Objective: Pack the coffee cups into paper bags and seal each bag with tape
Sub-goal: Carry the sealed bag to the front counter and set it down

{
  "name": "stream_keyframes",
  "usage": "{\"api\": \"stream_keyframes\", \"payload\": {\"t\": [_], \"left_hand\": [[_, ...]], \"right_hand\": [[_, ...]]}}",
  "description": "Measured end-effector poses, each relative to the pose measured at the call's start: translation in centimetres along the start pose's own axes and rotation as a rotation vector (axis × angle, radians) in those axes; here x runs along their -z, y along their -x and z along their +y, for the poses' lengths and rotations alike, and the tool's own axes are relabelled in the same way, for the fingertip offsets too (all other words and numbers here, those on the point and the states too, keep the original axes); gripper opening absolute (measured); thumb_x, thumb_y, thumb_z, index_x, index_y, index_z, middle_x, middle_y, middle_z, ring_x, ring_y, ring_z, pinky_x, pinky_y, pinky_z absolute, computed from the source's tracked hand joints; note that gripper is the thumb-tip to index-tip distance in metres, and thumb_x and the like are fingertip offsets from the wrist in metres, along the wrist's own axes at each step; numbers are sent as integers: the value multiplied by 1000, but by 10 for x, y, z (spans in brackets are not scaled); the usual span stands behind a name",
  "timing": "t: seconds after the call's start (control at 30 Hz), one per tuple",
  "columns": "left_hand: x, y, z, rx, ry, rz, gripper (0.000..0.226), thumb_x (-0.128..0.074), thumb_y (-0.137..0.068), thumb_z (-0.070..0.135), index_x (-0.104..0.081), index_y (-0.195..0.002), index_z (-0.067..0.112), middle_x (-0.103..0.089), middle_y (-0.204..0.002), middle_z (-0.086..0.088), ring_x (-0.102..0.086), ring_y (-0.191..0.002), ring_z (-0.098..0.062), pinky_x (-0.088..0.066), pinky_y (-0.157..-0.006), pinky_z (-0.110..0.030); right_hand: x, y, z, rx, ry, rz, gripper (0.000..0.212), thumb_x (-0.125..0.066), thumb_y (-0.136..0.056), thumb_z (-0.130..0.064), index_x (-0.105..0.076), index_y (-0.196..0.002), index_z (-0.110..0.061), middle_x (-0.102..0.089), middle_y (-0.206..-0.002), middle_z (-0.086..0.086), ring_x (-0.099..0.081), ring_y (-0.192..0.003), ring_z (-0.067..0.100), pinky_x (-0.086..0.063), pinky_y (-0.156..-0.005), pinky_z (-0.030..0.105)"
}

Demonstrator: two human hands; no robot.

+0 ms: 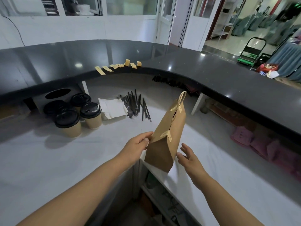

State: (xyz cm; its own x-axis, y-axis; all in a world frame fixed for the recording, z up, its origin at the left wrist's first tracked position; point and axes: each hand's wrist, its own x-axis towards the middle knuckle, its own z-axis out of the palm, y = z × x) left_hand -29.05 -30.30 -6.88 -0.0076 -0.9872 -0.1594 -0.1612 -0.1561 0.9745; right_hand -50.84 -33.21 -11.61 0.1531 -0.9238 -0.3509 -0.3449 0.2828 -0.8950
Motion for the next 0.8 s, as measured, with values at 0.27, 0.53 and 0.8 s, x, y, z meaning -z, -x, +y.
{"api": "stream_keyframes", "payload": {"t": [0.27, 0.53, 0.8], "left_hand": [[-1, -8, -1, 176, -98, -179, 67, -46, -90, -8, -26, -147, 22, -38, -145, -2, -40, -128, -18, -39, -97, -29], [3, -23, -23, 179, -99, -315, 87, -63, -83, -1, -17, -149, 33, -41, -135, 8, -38, -129, -16, -43, -88, -26], [13, -39, -7, 83, -35, -278, 68, -35, -89, -5, -19, -149, 23, -21, -156, 2, -20, -142, -15, -21, -102, -22]], "right_hand": [[-7, 13, -3, -69, -41, -106, 77, -54, -88, 5, -21, -145, -34, -24, -155, -6, -35, -137, 23, -42, -98, 38], [-28, 24, 1, -14, -91, -126, 94, -75, -81, -14, -13, -146, -42, -30, -140, -16, -37, -125, 13, -49, -76, 10], [-28, 33, -13, -95, -121, 46, 80, -49, -90, 3, -11, -150, -34, -11, -159, -7, -22, -143, 22, -32, -109, 41]]}}
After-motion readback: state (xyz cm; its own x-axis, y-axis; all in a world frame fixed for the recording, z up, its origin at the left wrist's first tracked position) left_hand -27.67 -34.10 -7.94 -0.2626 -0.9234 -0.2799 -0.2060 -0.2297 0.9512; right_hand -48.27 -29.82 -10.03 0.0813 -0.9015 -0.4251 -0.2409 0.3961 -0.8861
